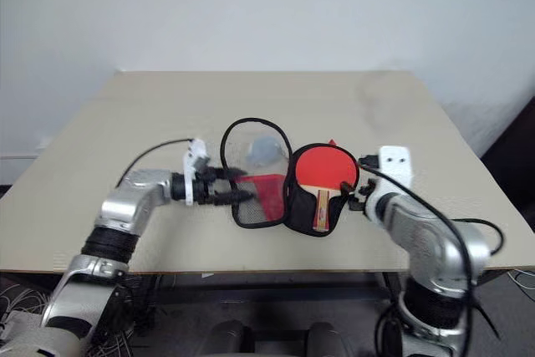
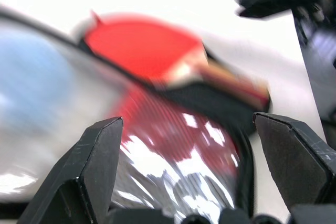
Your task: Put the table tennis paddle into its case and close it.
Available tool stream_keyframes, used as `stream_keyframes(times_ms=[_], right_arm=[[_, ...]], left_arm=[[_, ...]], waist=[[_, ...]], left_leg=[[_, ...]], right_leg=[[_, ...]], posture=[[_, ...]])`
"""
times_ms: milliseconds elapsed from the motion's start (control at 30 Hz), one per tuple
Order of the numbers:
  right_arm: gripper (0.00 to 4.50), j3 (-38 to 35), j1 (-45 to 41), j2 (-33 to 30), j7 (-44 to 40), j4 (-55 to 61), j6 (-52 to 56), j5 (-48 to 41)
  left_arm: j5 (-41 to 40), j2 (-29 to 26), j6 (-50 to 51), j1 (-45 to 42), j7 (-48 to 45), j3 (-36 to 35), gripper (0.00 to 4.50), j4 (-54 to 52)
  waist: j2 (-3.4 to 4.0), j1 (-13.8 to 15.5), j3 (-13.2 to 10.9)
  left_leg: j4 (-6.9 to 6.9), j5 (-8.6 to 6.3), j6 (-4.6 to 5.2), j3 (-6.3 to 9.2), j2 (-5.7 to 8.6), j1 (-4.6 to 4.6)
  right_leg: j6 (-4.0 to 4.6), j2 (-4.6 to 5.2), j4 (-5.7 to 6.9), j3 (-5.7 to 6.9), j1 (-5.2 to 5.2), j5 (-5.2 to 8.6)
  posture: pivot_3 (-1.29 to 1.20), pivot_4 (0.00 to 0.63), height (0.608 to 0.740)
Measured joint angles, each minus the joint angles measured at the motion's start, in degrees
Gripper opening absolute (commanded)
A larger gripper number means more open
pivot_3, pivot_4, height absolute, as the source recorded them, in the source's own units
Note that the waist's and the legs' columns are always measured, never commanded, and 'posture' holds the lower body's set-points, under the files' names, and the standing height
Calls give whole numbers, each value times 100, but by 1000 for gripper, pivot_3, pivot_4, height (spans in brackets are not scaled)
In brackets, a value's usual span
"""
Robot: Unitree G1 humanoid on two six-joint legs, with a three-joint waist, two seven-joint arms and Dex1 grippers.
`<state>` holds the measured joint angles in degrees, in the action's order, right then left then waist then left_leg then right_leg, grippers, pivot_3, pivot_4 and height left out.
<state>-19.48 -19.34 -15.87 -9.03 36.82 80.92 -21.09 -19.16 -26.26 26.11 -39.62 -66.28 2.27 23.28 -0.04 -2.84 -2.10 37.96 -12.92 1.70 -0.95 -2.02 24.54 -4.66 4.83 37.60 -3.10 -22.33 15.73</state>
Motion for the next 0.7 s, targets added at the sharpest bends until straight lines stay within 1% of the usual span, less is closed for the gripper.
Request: stream_keyframes(times_ms=[100,200,267,333,433,533,600,700], right_arm=[[4128,-22,262,-326,-227,-255,-737,58],[4128,-27,456,-277,-319,-920,-1426,110],[4128,24,704,-230,-319,-1554,-2082,270],[4128,40,962,-165,-259,-2029,-2435,428],[4128,57,1174,40,-229,-2293,-2902,448],[4128,82,1195,74,-195,-2366,-3259,497],[4128,76,1229,72,-154,-2505,-3392,541],[4128,78,1316,74,-131,-2625,-3486,544]], left_arm=[[59,-195,-218,-551,304,-313,4231,805],[410,-221,-805,-901,774,-347,4231,2120],[735,-222,-1378,-940,1079,-324,4231,3025],[934,-239,-1652,-932,1255,-321,4231,3613],[1243,-259,-2086,-936,1551,-286,4231,4148],[1638,-155,-2543,-980,1951,-105,4231,4395],[1794,26,-2711,-993,2104,-55,4231,4490],[1873,423,-2897,-999,2069,-22,4231,4529]], waist=[[-3,-5,0],[-9,1,0],[-19,2,-3],[-42,10,-20],[-47,24,-24],[-50,57,-22],[-52,97,-22],[-52,161,-22]], left_leg=[[-2,0,0,-7,2,-4],[-2,1,1,-5,3,-4],[-4,0,0,-7,3,-2],[-3,1,0,-6,3,7],[-1,1,-1,-8,4,8],[4,1,-2,-6,4,4],[4,1,-3,-8,4,5],[3,1,-3,-11,4,8]], right_leg=[[-6,1,-6,-5,1,3],[3,1,-5,-4,2,-2],[4,1,-5,-5,0,-3],[4,2,-4,-4,-7,-3],[4,4,-2,-5,-7,-4],[4,6,-1,-1,1,-3],[4,7,-2,-1,0,-4],[4,6,-1,-2,-5,-4]], posture=[[0,0,728],[0,0,728],[0,0,728],[0,0,728],[0,0,728],[0,0,728],[0,0,728],[0,0,728]])
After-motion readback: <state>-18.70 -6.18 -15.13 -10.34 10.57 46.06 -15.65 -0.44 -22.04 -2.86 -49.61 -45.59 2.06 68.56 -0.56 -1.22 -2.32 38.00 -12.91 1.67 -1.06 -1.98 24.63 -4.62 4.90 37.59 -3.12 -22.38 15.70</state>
